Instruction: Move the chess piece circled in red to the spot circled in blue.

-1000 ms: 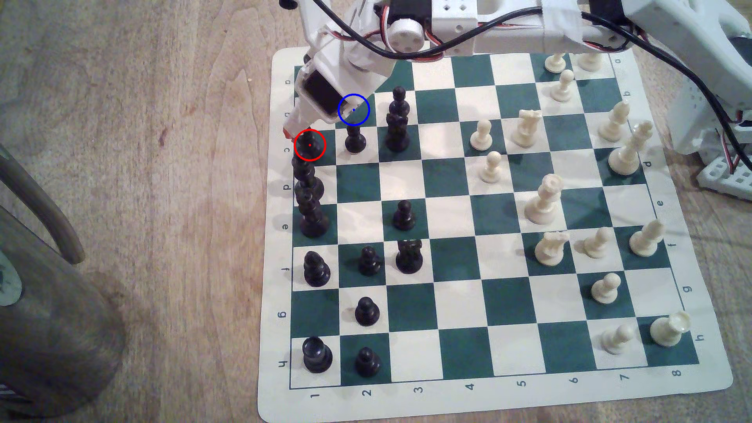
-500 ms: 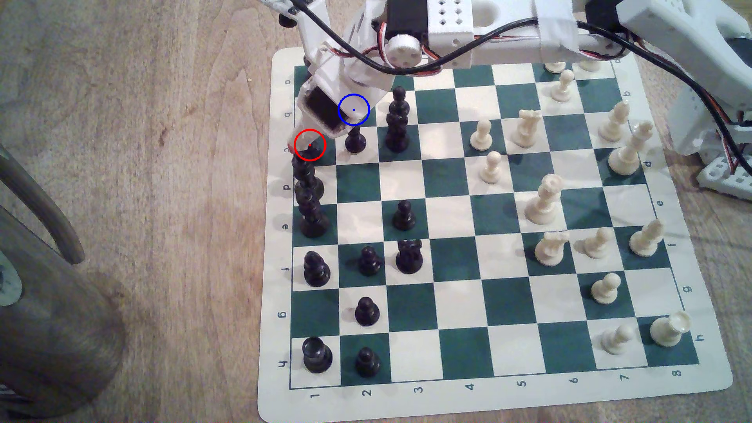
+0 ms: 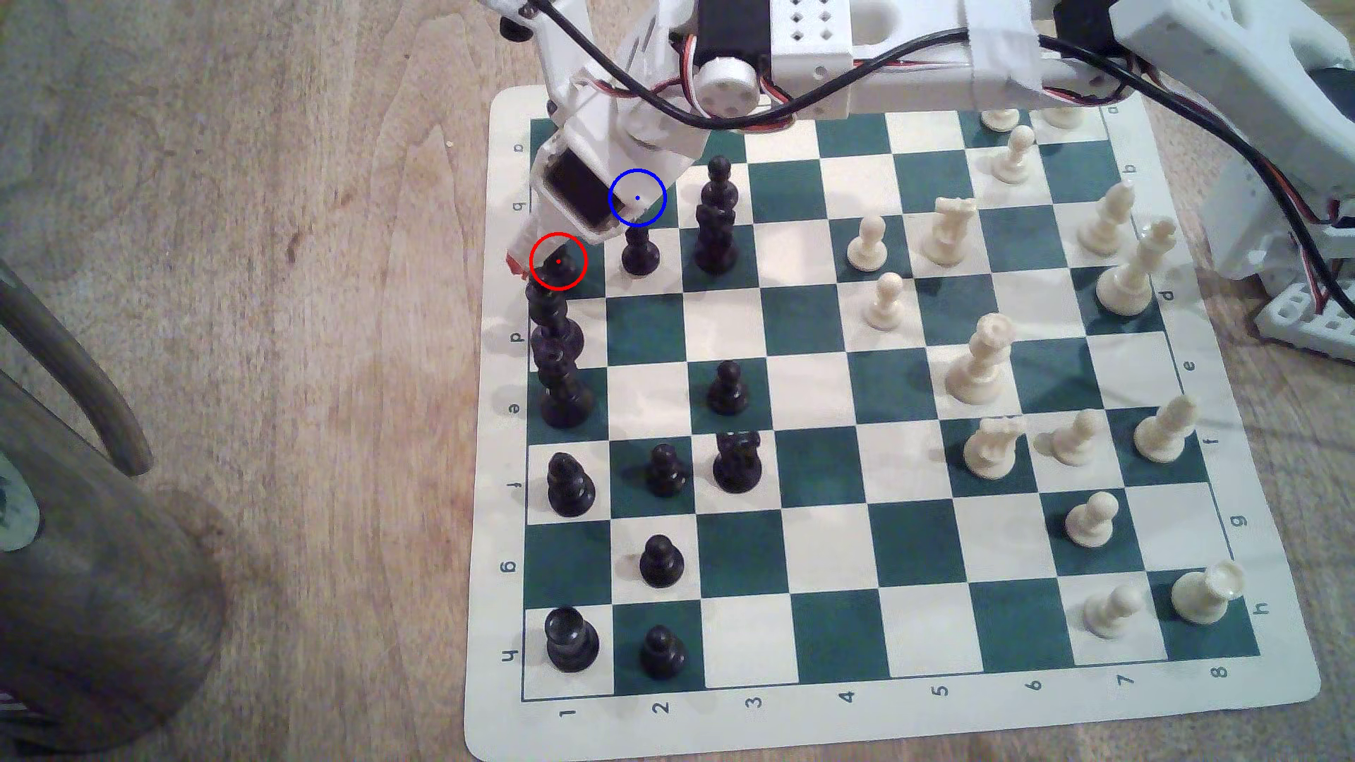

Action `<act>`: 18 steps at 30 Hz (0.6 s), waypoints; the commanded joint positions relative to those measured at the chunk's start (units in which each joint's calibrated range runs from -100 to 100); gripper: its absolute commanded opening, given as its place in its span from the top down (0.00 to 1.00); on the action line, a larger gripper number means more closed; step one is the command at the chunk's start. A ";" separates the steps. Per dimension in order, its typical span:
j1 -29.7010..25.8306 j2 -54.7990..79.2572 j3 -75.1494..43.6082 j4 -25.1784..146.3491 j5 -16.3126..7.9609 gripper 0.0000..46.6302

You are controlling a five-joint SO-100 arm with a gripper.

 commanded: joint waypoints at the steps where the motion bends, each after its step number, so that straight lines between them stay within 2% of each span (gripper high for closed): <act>1: 0.55 -2.92 -4.63 -1.01 0.29 0.71; 3: 0.55 -3.01 -4.63 -1.01 0.29 0.76; 5: 0.55 -3.18 -4.63 -1.01 0.29 0.92; 7: 0.55 -3.18 -4.63 -1.01 0.34 0.99; 18: 0.94 -6.15 -6.27 -0.84 1.07 1.00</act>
